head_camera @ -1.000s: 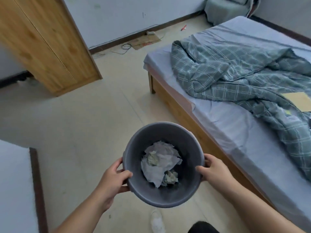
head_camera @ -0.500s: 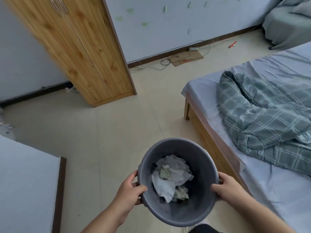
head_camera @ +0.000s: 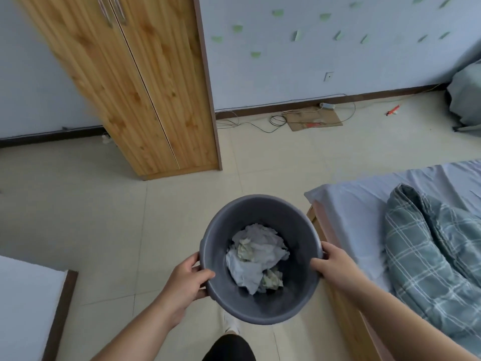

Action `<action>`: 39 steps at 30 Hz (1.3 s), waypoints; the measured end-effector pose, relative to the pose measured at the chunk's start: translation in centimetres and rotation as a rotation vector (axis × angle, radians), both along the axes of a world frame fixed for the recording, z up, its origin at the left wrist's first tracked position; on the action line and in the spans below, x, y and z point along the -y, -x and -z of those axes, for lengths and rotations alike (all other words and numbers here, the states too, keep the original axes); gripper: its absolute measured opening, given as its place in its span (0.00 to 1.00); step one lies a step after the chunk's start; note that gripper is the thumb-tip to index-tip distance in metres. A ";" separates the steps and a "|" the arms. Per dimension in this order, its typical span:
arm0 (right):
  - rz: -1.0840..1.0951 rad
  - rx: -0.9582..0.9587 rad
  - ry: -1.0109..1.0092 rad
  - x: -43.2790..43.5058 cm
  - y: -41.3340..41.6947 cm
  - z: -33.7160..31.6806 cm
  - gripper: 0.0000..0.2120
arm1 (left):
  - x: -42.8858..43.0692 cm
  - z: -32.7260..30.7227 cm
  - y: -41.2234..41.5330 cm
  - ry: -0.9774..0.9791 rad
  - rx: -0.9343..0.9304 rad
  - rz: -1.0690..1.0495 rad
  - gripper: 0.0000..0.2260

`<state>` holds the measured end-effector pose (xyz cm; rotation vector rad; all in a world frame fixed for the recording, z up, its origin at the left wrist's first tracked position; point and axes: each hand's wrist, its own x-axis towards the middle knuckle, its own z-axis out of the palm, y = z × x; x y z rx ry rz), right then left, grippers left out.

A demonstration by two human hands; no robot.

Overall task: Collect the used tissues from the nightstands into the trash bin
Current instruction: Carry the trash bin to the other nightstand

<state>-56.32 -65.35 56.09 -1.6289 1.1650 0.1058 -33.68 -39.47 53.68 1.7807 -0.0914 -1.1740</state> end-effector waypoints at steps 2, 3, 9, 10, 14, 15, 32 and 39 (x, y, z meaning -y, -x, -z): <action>0.043 0.008 -0.030 2.3 -3.5 -0.2 0.15 | 3.0 -0.3 -4.5 -0.006 -0.011 0.037 0.19; 0.072 0.025 -0.031 3.7 -4.9 -0.5 0.15 | 4.8 -0.8 -6.7 -0.006 -0.008 0.056 0.19; 0.188 0.133 0.031 14.2 -12.4 -3.0 0.16 | 18.0 -4.2 -17.9 0.067 0.045 0.169 0.21; 0.204 0.143 0.055 15.9 -13.5 -3.0 0.15 | 20.0 -4.5 -19.1 0.072 0.051 0.181 0.21; 0.226 0.158 0.070 24.7 -18.2 -1.2 0.14 | 29.1 -3.0 -23.7 0.051 0.056 0.197 0.22; 0.228 0.160 0.057 26.6 -19.2 -0.6 0.14 | 31.0 -2.7 -24.5 0.044 0.047 0.191 0.22; 0.396 0.201 0.020 63.6 -30.9 -1.0 0.17 | 72.6 -5.1 -40.6 0.084 0.080 0.364 0.21; 0.663 0.133 -0.052 73.2 -31.7 0.6 0.15 | 93.2 -2.9 -44.3 0.047 0.088 0.703 0.22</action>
